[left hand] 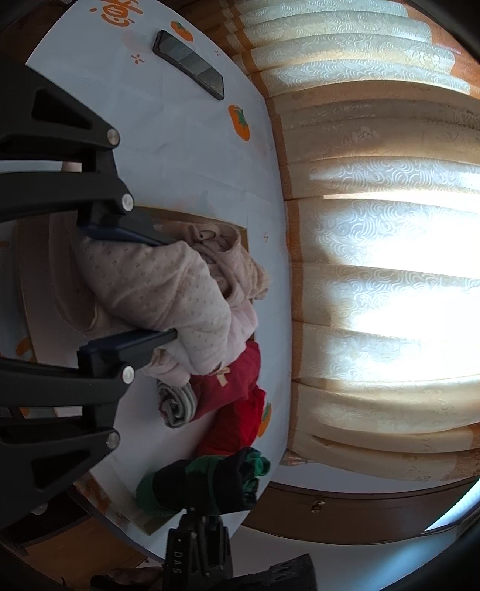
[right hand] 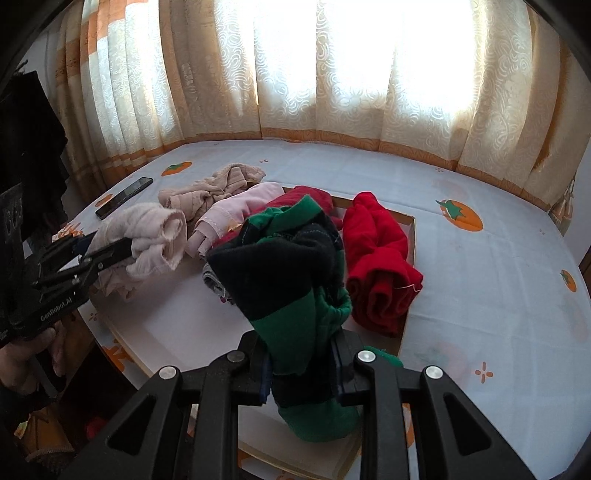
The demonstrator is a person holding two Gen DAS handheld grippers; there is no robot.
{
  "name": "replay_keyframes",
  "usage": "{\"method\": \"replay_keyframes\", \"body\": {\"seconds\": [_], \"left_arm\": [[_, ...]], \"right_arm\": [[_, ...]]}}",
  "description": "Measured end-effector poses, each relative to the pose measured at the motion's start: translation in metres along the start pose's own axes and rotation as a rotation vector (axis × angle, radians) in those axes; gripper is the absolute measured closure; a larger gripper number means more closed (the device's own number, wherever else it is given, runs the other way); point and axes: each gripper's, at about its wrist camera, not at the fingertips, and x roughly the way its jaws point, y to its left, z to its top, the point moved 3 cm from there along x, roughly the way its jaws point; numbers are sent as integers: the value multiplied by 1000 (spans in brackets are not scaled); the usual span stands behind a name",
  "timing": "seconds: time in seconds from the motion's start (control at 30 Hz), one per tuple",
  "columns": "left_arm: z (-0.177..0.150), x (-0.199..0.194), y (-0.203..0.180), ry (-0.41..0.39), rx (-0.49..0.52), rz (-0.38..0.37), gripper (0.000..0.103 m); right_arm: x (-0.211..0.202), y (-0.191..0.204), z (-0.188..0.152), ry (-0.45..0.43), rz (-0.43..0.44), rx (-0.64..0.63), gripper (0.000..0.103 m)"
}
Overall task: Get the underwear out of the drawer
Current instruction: 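Carry both held items over the cardboard tray, then lower both items into the tray and open both tools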
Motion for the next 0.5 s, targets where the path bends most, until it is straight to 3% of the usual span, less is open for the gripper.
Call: {"method": "replay_keyframes", "body": {"seconds": [0.5], "left_arm": [[0,13,0,80,-28,4,62]], "right_arm": [[9,-3,2,-4,-10,14,77]]}}
